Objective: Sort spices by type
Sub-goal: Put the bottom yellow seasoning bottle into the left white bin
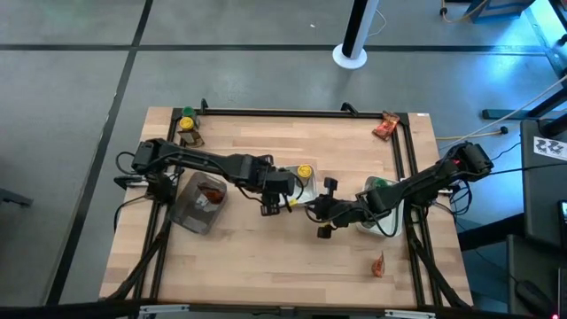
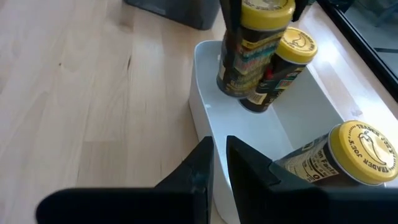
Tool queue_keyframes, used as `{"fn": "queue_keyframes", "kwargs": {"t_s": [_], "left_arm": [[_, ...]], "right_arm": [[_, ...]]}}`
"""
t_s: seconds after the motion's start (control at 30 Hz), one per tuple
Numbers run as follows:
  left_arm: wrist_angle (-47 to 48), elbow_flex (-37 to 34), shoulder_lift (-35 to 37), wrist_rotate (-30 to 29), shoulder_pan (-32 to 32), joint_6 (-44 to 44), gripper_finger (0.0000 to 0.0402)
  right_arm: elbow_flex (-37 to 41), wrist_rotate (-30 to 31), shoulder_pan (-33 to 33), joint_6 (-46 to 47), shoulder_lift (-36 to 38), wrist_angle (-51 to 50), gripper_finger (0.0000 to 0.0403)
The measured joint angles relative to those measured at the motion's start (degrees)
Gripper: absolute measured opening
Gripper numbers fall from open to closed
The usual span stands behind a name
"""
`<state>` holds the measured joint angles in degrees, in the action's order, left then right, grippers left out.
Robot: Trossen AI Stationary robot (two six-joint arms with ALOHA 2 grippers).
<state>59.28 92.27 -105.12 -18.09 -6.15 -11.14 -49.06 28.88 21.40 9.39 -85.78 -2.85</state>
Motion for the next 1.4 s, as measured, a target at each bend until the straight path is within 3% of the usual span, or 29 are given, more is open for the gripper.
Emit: {"fn": "queue_keyframes", "kwargs": {"t_s": [0.33,0.67,1.4], "left_arm": [[-5.73,-8.41,0.43,1.64,0.26,-0.26,0.0208],[-6.18,-8.51,0.39,1.64,0.27,-0.62,0.0239],[-5.92,-8.49,0.61,1.58,0.61,-5.29,0.0262]], "right_arm": [[0.0,0.0,-0.01,0.68,0.0,-0.39,0.0046],[0.0,0.0,-0.01,0.68,-0.02,-0.29,0.0046],[0.0,0.02,-0.04,0.66,-0.04,-0.29,0.0046]]}}
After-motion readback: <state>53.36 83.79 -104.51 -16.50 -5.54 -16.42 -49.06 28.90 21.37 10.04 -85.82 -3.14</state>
